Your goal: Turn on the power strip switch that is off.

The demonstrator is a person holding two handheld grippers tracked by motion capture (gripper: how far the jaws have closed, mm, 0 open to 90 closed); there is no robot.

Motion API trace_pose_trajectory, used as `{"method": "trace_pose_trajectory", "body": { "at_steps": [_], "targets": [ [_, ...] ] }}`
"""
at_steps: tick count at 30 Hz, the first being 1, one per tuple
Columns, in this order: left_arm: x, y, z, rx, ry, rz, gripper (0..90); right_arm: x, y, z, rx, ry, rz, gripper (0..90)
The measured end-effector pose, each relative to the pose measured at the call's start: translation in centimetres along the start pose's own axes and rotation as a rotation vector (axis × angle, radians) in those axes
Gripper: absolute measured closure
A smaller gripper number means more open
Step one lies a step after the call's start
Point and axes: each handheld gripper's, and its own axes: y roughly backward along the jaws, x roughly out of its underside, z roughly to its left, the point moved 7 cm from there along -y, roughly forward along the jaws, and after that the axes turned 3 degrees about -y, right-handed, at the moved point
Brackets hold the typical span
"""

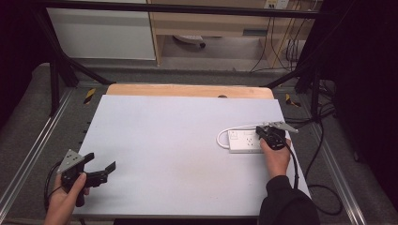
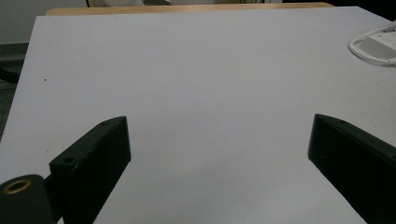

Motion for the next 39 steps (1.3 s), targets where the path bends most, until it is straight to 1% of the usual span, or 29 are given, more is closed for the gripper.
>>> {"method": "trace_pose_trajectory", "body": {
  "at_steps": [4, 13, 16, 23, 32, 39],
  "targets": [
    [-0.02, 0.03, -0.03, 0.002, -0.006, 0.001, 5.9, -0.06, -0.05, -0.20, 0.002, 0.000, -0.001, 90.0],
    [-0.01, 0.01, -0.02, 0.002, -0.004, 0.000, 6.0, -0.17, -0.01, -0.18, 0.001, 0.000, -0.002, 90.0],
    [0.00, 0.02, -0.01, 0.001, -0.003, 0.000, 6.0, -0.22, 0.03, -0.10, -0.008, -0.011, -0.004, 90.0],
    [-0.01, 0.04, 0.02, 0.001, -0.003, 0.000, 6.0, -0.58, 0.32, 0.13, -0.018, -0.015, -0.015, 90.0],
    [-0.03, 0.06, 0.01, 0.001, 0.000, -0.002, 6.0, -0.84, 0.50, 0.25, -0.023, -0.010, -0.018, 89.9],
    [-0.03, 0.05, 0.01, 0.001, 0.000, -0.002, 6.0, -0.93, 0.65, 0.27, -0.022, 0.000, -0.013, 86.8]
  ]
}}
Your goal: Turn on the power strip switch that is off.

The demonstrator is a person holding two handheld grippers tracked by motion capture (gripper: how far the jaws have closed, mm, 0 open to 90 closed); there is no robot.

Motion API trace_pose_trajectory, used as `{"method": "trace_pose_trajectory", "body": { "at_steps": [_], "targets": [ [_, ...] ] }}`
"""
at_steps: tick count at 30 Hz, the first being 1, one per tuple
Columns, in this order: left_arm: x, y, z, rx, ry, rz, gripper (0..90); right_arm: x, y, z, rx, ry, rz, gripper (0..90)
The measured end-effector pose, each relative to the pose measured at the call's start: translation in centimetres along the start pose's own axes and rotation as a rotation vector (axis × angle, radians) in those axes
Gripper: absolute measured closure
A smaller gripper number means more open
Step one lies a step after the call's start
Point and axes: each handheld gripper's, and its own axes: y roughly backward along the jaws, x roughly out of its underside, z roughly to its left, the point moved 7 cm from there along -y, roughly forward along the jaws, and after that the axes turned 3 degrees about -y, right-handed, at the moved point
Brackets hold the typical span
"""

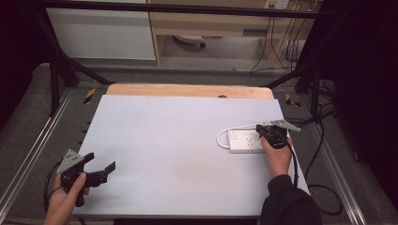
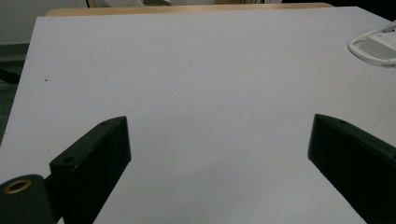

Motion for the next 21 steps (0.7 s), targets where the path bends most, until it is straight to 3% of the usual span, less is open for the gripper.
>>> {"method": "trace_pose_trajectory", "body": {
  "at_steps": [17, 21],
  "targets": [
    [-0.01, 0.00, -0.04, 0.003, -0.001, 0.000, 6.0, -0.57, -0.29, 0.76, -0.017, 0.015, 0.015, 72.1],
    [-0.01, 0.01, -0.06, 0.003, -0.002, 0.001, 6.0, -0.79, -0.30, 0.95, -0.027, 0.012, 0.002, 63.8]
  ]
}}
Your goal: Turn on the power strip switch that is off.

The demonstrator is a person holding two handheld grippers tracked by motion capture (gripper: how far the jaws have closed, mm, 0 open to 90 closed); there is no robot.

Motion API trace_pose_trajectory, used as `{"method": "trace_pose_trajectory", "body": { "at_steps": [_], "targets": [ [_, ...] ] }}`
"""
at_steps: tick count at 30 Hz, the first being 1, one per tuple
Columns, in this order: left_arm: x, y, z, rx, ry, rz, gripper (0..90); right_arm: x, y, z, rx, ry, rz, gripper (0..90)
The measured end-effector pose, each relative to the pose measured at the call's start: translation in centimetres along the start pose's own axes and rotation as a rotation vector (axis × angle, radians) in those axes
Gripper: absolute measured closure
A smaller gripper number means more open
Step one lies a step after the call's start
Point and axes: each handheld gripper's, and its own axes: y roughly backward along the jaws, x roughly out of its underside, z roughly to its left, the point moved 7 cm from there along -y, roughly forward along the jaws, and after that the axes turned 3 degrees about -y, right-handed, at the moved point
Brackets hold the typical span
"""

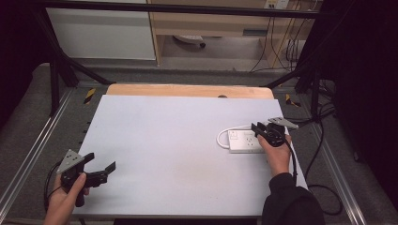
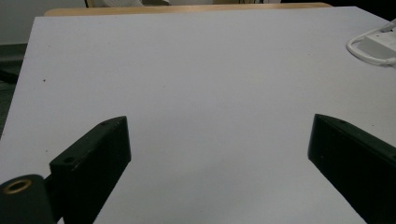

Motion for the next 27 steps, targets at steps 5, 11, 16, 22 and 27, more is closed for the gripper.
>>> {"method": "trace_pose_trajectory", "body": {
  "at_steps": [5, 11, 16, 22, 27],
  "targets": [
    [0.0, 0.0, 0.0, 0.000, 0.000, 0.000, 6.0, -0.3, 0.0, 0.3, -0.002, -0.009, -0.001, 46.9],
    [0.0, 0.0, 0.0, -0.001, 0.001, -0.001, 6.0, -0.5, 0.1, 0.5, -0.019, -0.032, 0.019, 29.3],
    [0.0, 0.0, 0.0, -0.001, -0.001, -0.001, 6.0, -1.0, 0.3, 0.9, -0.014, -0.024, 0.023, 14.8],
    [0.0, 0.0, 0.0, -0.001, 0.001, -0.001, 6.0, -1.8, 0.8, 1.6, -0.008, -0.009, 0.009, 5.6],
    [0.0, 0.0, 0.0, -0.001, 0.000, -0.001, 6.0, -2.5, 1.7, 2.1, -0.029, -0.009, -0.021, 5.3]
  ]
}}
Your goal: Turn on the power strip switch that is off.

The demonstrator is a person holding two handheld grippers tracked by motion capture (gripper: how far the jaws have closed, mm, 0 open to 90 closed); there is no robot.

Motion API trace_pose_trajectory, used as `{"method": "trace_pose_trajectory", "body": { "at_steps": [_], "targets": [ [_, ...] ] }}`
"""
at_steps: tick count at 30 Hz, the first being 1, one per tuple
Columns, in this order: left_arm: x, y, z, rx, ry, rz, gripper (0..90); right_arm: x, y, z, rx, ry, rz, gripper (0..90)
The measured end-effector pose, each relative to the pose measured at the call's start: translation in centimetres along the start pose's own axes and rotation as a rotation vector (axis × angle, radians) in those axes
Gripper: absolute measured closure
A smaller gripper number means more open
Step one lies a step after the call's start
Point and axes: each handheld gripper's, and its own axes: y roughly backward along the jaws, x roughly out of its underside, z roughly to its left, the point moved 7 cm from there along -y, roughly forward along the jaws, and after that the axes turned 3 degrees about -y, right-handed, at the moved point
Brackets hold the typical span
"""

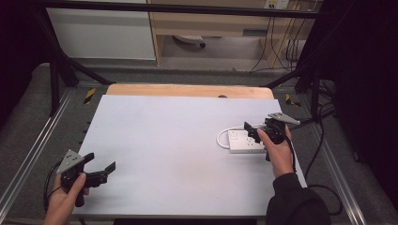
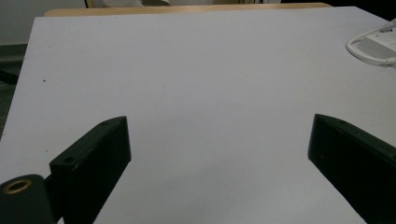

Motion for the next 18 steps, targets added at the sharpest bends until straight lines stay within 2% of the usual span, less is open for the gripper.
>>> {"method": "trace_pose_trajectory", "body": {
  "at_steps": [7, 18],
  "targets": [
    [0.0, 0.0, 0.0, 0.003, 0.003, -0.001, 6.0, -0.7, 1.4, 0.2, 0.001, 0.001, -0.029, 6.3],
    [0.0, -0.1, -0.1, 0.001, -0.007, 0.001, 6.0, -0.9, 4.1, 0.8, -0.033, 0.028, -0.080, 6.9]
  ]
}}
